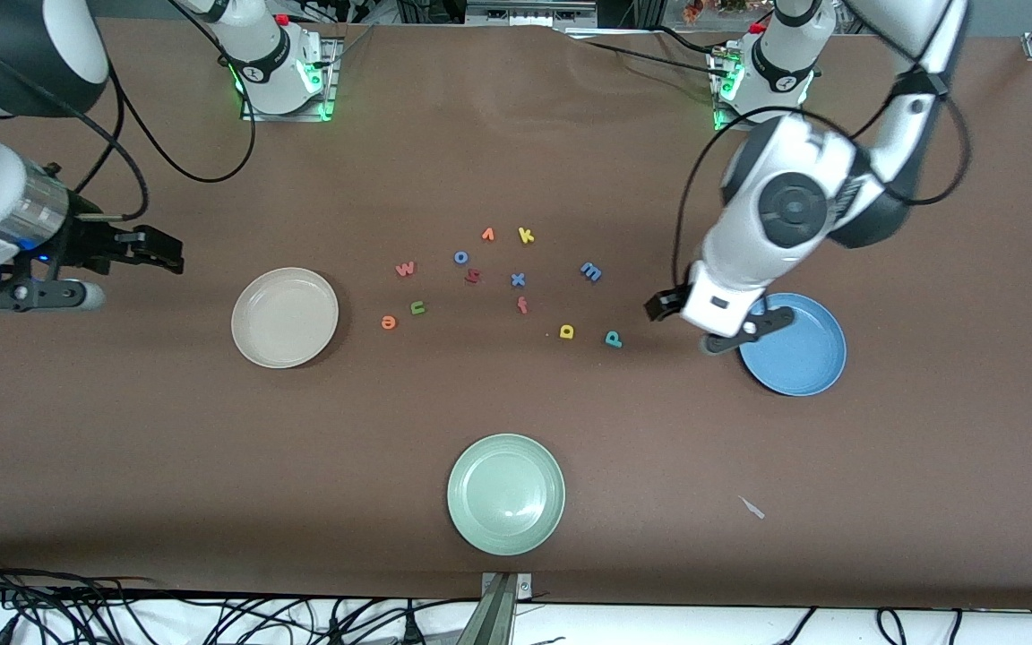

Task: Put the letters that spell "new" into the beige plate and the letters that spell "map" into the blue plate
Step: 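Reach the right gripper to orange e while the left gripper reaches blue E, then grasp orange e with the right gripper while the left gripper grasps blue E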

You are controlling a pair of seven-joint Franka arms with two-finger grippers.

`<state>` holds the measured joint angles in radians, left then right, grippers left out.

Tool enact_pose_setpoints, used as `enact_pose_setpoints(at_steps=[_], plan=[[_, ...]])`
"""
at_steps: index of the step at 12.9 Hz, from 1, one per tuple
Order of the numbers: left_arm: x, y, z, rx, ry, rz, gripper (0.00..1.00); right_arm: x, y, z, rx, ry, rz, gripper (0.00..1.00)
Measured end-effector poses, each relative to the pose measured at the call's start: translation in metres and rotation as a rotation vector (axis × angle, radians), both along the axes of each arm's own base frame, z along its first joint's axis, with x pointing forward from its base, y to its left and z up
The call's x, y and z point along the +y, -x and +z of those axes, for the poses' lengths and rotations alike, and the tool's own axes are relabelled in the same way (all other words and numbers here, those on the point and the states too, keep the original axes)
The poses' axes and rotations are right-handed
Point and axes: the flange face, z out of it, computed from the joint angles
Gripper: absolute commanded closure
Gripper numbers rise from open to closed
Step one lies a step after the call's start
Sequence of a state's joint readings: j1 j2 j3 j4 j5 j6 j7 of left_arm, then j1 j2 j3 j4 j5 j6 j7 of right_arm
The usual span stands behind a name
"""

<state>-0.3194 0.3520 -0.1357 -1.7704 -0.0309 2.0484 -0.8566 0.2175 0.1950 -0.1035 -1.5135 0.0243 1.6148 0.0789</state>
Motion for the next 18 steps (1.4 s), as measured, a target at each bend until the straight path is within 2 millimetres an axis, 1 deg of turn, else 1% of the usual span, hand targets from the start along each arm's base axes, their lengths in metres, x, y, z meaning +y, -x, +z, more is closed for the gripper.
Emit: enact_pose_setpoints(at_steps=[2,3,4,5,7,8,9,11,12,14,15,17,18], plan=[[-0.029,0.016,-0.037,0.005,-0.007,0.065,0.0,0.016,-0.007,-0.017,0.007,-0.012,0.015,0.0],[-0.041,0.024,-0.055,-0.002,-0.005,0.094,0.0,0.025,-0.011,-0.03,0.008,-0.017,0.017,0.0],[-0.05,0.035,-0.074,-0.009,-0.003,0.118,0.0,0.034,-0.013,-0.046,0.009,-0.017,0.008,0.0],[-0.058,0.047,-0.091,-0.015,-0.001,0.141,0.0,0.041,-0.013,-0.068,0.01,-0.016,-0.001,0.0],[-0.069,0.074,-0.119,-0.015,-0.006,0.184,0.0,0.059,-0.004,-0.114,0.007,-0.013,-0.021,0.0],[-0.074,0.085,-0.13,-0.007,-0.015,0.211,0.0,0.073,0.003,-0.133,0.003,-0.013,-0.038,0.0],[-0.078,0.095,-0.138,0.001,-0.024,0.241,0.0,0.092,0.011,-0.148,-0.002,-0.014,-0.068,0.0],[-0.086,0.105,-0.15,0.005,-0.031,0.305,0.0,0.13,0.026,-0.169,-0.028,-0.027,-0.119,0.0],[-0.089,0.108,-0.158,0.005,-0.031,0.333,0.03,0.143,0.032,-0.182,-0.058,-0.039,-0.134,0.0],[-0.093,0.113,-0.176,0.009,-0.033,0.361,0.11,0.156,0.045,-0.217,-0.105,-0.057,-0.157,0.0],[-0.094,0.115,-0.184,0.013,-0.036,0.368,0.21,0.162,0.053,-0.236,-0.12,-0.067,-0.164,0.0],[-0.094,0.116,-0.189,0.016,-0.039,0.39,0.39,0.171,0.068,-0.275,-0.145,-0.084,-0.187,0.01],[-0.094,0.115,-0.189,0.016,-0.04,0.401,0.43,0.175,0.075,-0.294,-0.152,-0.091,-0.192,0.01]])
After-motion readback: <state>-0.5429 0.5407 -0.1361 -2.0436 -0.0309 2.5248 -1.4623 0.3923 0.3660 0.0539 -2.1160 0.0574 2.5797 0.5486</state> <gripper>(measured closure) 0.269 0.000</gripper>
